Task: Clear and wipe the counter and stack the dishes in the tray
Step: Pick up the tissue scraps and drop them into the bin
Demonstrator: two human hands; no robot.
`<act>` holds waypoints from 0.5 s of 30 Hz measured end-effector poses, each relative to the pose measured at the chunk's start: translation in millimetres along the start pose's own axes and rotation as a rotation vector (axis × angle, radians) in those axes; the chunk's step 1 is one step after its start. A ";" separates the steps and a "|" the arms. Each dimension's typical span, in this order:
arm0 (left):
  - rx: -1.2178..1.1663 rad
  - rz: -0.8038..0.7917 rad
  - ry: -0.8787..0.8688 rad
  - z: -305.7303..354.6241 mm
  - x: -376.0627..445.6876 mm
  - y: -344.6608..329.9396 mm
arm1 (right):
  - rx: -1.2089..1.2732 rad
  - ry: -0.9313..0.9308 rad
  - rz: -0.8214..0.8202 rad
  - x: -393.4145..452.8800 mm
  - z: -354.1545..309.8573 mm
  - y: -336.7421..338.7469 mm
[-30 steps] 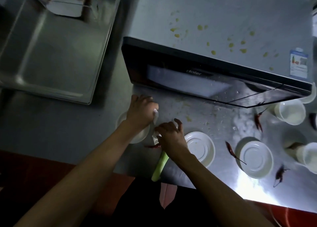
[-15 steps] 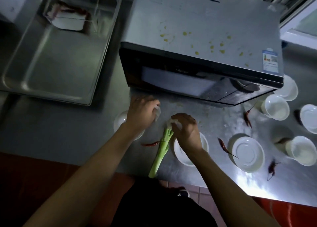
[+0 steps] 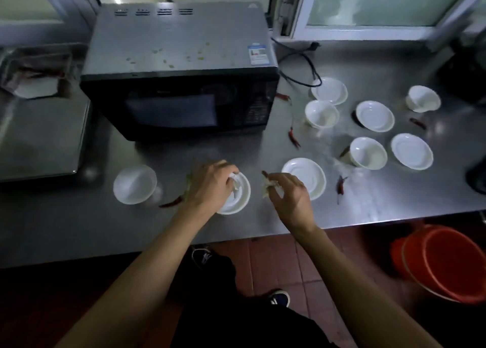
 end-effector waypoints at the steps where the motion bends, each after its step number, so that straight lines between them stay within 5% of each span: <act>1: 0.013 0.003 -0.025 18.0 -3.7 -2.6 | -0.001 -0.006 0.019 -12.3 4.9 13.9; 15: 0.054 -0.044 -0.446 270.5 8.5 -65.9 | -0.111 -0.277 0.304 -172.9 96.9 189.2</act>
Point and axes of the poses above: each hand's wrist, its own x-axis towards the middle knuckle, its own y-axis out of the back of the hand, z = x × y, the point moved 4 cm from there along x, towards the middle knuckle, and after that the axes turned 10 degrees about -z, right-handed, at the moved point
